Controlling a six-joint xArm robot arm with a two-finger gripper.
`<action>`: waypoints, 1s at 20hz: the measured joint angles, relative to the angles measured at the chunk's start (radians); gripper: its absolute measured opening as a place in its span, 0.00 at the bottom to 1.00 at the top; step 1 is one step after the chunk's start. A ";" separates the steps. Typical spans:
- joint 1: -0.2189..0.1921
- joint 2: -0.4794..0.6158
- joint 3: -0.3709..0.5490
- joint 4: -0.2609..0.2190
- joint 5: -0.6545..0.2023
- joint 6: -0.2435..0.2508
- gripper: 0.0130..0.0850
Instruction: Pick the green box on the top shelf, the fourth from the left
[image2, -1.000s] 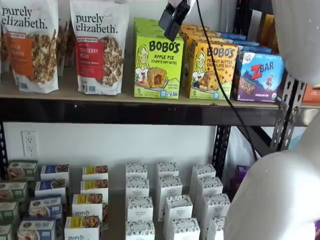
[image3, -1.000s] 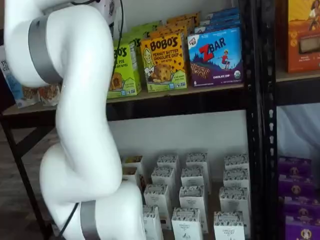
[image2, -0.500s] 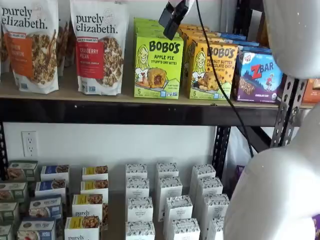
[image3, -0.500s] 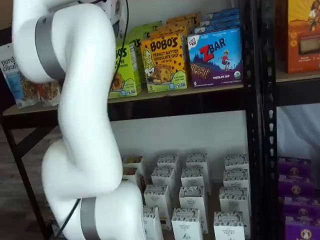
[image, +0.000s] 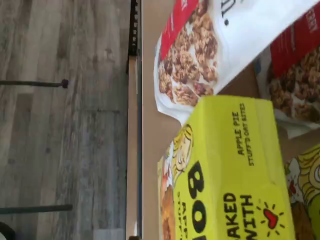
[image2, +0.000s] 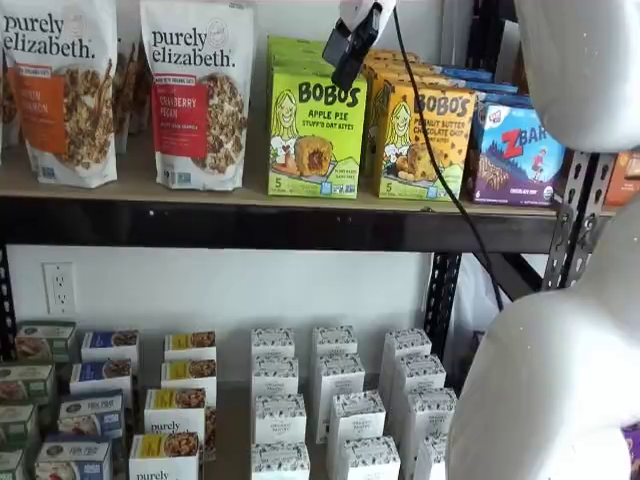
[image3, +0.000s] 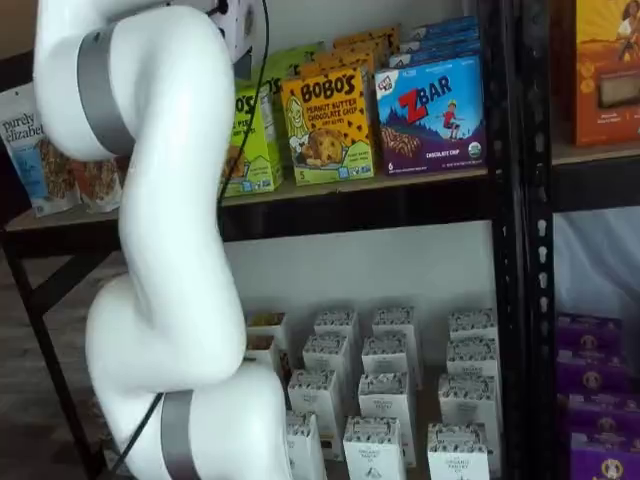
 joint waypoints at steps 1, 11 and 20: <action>-0.002 0.004 0.001 -0.003 -0.002 -0.003 1.00; -0.004 0.023 0.013 -0.025 -0.017 -0.020 1.00; 0.013 0.027 0.039 -0.045 -0.045 -0.016 1.00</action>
